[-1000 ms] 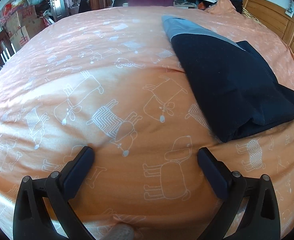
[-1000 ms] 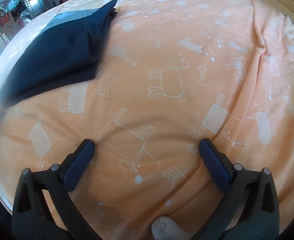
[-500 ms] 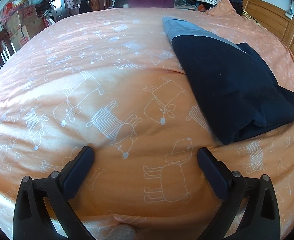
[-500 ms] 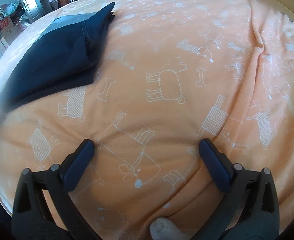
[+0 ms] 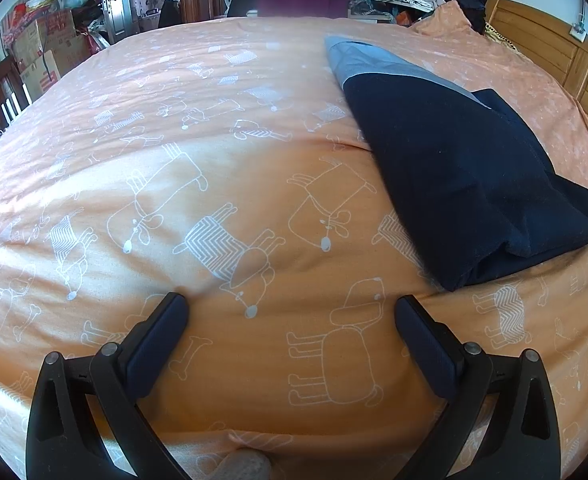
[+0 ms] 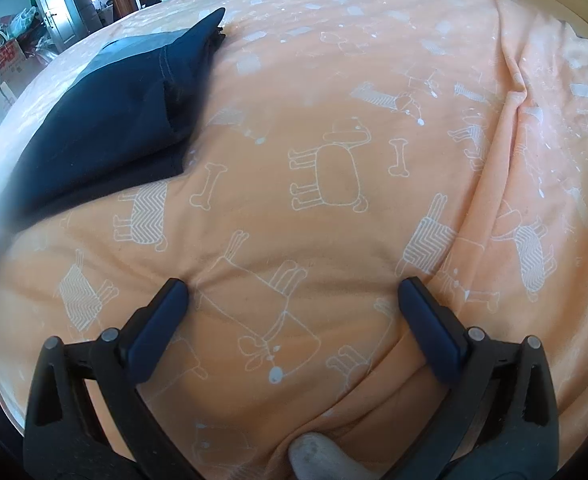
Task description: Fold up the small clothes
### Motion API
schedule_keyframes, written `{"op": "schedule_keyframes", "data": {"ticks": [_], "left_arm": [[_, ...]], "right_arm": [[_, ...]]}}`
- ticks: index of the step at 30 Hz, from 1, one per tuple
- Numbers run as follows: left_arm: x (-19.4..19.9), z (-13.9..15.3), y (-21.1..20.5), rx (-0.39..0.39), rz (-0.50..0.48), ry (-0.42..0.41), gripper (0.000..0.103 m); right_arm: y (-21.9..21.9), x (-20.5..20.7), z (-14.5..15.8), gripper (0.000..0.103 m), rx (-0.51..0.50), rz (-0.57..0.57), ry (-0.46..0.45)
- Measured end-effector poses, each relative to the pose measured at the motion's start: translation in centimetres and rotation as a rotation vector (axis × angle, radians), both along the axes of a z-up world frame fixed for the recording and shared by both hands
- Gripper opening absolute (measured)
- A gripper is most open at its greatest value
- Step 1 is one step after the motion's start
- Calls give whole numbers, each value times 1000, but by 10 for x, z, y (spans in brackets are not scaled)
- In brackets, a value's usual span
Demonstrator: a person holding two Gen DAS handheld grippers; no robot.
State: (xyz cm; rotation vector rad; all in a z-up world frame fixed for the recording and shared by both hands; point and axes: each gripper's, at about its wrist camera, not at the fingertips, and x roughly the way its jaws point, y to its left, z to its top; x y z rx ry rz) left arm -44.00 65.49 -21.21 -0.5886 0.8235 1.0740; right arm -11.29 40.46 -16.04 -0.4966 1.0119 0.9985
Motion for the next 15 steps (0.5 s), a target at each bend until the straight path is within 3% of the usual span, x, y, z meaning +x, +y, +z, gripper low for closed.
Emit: {"op": "schedule_keyframes", "data": {"ticks": [15], "left_arm": [[3,2,1,-14,6,14,103]], "right_arm": [[-1,1,-1,103,14,-9,13]]}}
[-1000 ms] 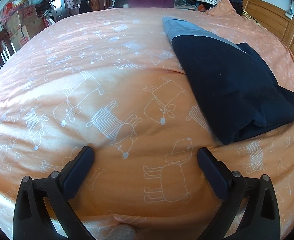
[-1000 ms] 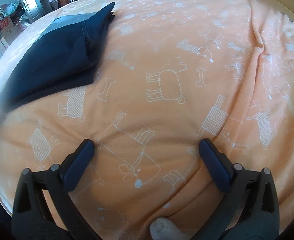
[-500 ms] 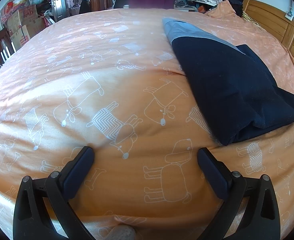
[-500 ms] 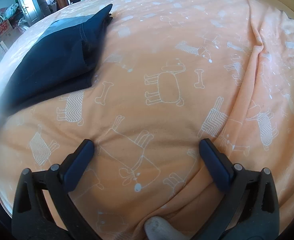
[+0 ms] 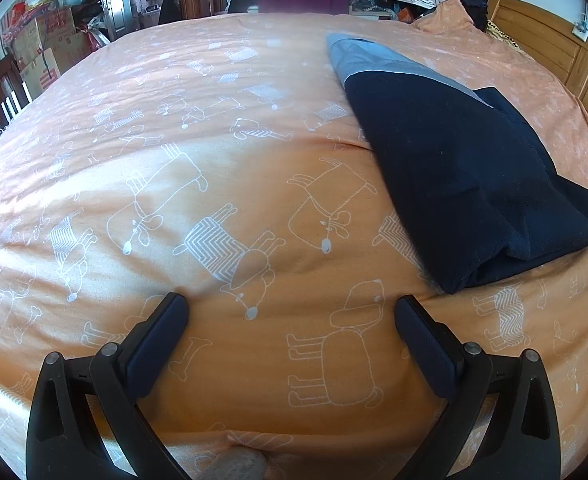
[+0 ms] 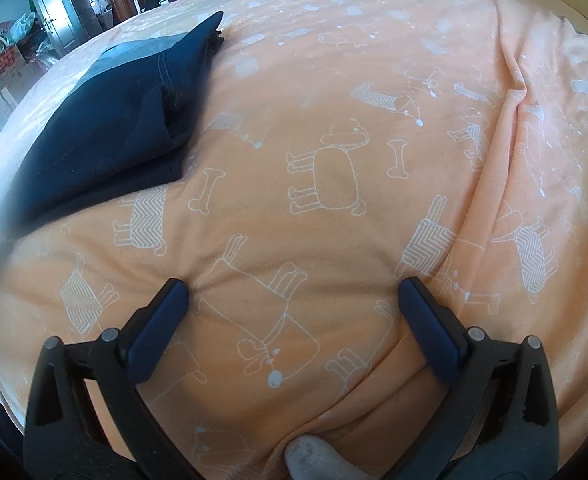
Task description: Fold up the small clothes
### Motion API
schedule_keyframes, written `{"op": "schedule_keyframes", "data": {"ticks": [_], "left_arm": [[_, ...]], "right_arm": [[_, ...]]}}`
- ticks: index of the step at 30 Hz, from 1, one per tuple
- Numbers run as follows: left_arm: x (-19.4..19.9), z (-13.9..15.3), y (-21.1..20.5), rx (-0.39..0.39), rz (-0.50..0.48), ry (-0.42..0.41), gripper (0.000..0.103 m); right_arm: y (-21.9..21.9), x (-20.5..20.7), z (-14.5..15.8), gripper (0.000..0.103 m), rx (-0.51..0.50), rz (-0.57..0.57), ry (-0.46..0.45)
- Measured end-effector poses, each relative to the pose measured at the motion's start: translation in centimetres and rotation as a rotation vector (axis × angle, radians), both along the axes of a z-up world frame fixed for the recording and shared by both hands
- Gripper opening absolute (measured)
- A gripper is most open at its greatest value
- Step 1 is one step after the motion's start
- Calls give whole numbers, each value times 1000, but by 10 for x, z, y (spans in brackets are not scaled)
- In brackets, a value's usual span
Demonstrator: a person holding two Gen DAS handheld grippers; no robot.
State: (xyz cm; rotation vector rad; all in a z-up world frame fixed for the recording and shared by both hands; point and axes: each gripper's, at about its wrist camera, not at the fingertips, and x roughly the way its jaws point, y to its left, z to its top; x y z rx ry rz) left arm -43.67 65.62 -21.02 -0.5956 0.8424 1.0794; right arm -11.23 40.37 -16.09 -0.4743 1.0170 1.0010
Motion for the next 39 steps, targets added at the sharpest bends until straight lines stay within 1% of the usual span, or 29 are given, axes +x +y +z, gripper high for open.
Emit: {"op": "schedule_keyframes", "data": {"ticks": [4,10,14,16,19,21,24,28,30,32,33,34,36,39], "left_arm": [[0,0,0,10,-2,2,103],[-4,0,3,-1,-6,-29,103],[-3,0,2,-3,-7,-18,103],[-1,4,3,-10,-9,-9,103],[-2,19,0,1,-7,-25,103],[-2,40,-7,58,-6,-35,103],[3,87,-25,177,-31,-53,103],[14,159,-55,349,-65,-61,103],[18,200,-75,462,-68,-68,103],[17,235,-92,547,-61,-110,103],[16,252,-101,579,-61,-150,103],[14,264,-108,583,-60,-194,103],[13,277,-115,547,-76,-255,103],[18,290,-133,574,-99,-270,103]], "right_arm": [[0,-1,0,103,-1,-3,-7],[1,-1,0,103,-8,1,-8],[3,-1,-1,103,-15,4,-15],[4,-2,3,103,-16,12,-28],[4,-2,12,103,-3,25,-16],[2,-6,27,103,16,38,-25],[1,-23,69,103,85,73,-91],[-4,-57,147,103,220,120,-184],[-9,-72,183,103,286,131,-229],[-14,-88,217,103,346,139,-265],[-16,-92,230,103,369,139,-271],[-20,-99,243,103,392,147,-264],[-23,-104,253,103,400,153,-258],[-25,-113,261,103,392,161,-256]]}}
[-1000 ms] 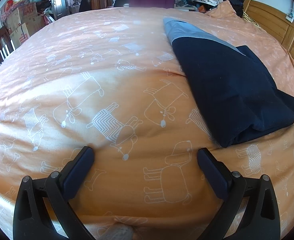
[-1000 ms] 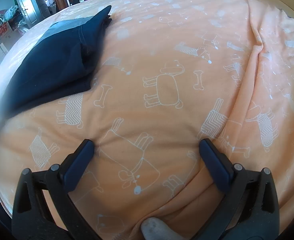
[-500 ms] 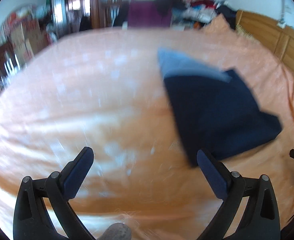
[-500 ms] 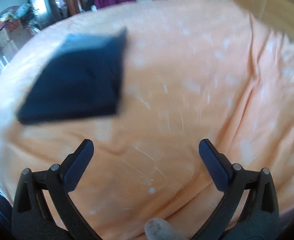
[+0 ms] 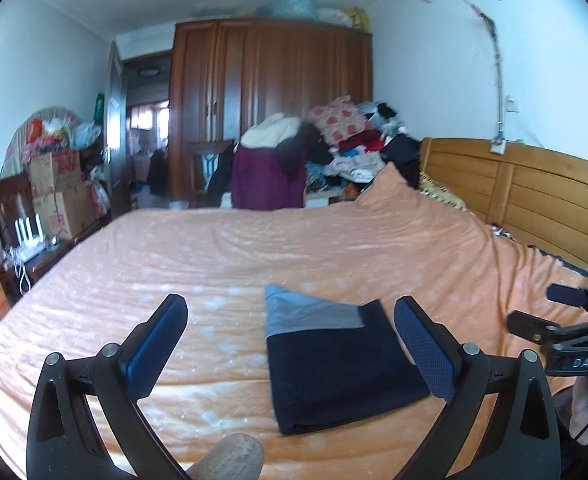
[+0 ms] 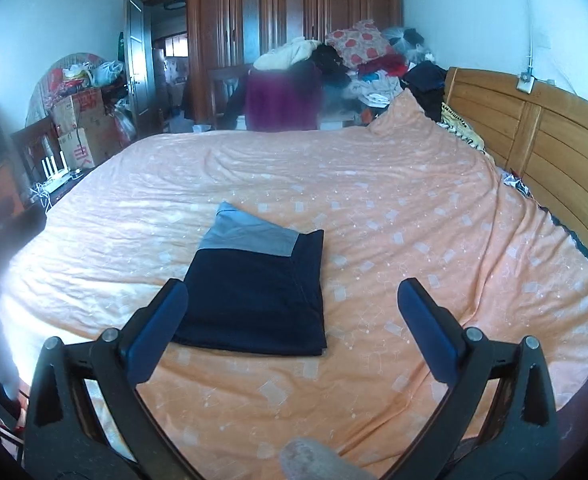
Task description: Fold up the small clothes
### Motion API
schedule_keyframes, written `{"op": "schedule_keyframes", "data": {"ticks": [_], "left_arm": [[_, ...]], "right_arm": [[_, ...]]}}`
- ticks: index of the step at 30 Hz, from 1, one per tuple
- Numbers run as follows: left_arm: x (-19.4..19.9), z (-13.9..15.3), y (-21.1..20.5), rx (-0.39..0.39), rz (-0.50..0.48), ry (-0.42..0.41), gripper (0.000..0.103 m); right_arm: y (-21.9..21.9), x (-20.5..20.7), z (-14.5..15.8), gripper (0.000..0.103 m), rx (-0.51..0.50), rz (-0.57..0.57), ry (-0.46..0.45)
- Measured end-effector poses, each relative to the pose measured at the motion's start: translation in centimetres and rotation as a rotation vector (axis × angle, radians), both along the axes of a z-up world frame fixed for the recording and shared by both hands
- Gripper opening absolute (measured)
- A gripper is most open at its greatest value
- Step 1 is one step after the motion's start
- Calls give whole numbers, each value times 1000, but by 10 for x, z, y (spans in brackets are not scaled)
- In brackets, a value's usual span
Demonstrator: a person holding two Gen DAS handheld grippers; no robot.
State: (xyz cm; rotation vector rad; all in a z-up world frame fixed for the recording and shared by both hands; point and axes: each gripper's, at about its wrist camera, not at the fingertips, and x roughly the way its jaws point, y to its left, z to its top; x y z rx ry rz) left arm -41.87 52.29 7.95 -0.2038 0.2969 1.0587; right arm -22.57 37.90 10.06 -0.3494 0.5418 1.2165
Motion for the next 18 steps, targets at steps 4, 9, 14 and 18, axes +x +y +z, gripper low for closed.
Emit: {"op": "schedule_keyframes", "data": {"ticks": [4,9,14,18], "left_arm": [[12,5,-9,-27,7,35,103],[17,3,-19,-62,-12,48,103],[15,2,-20,-71,-7,41,103],[15,4,-21,-65,-7,47,103]], "right_arm": [[4,2,4,103,-27,-1,19],[1,0,5,103,-41,5,8],[-3,-2,4,103,-45,1,10],[-3,-1,5,103,-45,-4,13]]}}
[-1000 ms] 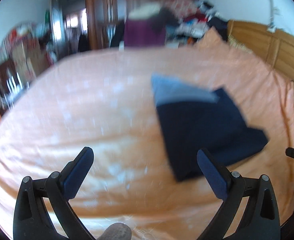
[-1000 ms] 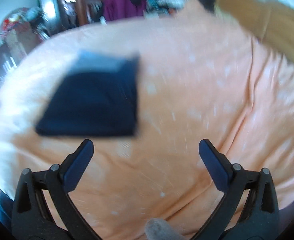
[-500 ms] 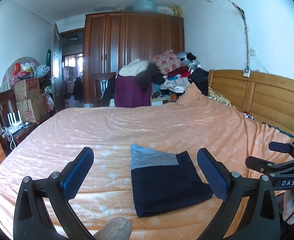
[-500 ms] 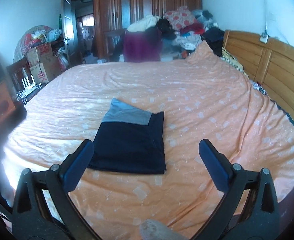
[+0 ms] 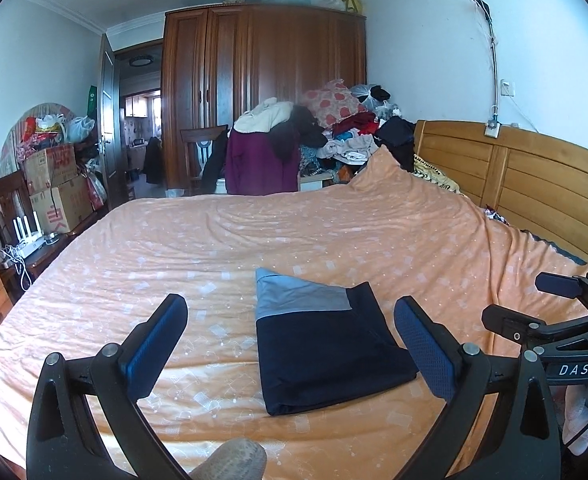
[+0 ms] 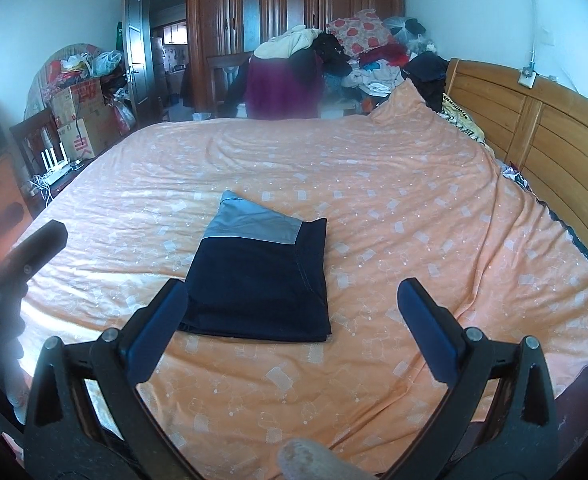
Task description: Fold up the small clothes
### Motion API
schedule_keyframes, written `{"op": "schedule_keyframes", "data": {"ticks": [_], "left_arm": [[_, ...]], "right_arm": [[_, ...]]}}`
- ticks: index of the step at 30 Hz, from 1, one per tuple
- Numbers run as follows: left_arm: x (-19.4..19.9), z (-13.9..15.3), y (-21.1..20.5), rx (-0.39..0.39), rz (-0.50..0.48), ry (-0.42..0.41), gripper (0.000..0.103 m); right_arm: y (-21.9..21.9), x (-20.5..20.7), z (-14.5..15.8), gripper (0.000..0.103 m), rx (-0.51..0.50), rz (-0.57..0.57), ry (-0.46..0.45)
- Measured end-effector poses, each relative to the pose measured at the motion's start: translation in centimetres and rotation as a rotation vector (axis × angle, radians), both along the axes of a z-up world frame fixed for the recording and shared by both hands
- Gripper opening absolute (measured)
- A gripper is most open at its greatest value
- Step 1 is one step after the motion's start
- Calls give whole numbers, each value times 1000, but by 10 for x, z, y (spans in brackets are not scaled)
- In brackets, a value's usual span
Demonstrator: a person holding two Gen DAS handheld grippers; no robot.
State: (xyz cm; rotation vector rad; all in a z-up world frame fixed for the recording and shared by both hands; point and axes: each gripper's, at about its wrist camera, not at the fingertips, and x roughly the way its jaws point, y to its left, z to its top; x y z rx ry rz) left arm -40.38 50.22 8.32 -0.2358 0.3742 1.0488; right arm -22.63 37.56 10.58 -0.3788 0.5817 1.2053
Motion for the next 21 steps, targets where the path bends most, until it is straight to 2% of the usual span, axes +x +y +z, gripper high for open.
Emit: {"op": "schedule_keyframes", "data": {"ticks": [21], "left_arm": [[12,1,3,-3,-13,25,103]], "right_arm": [[-2,10,0,103,-1,-8,-1]]}}
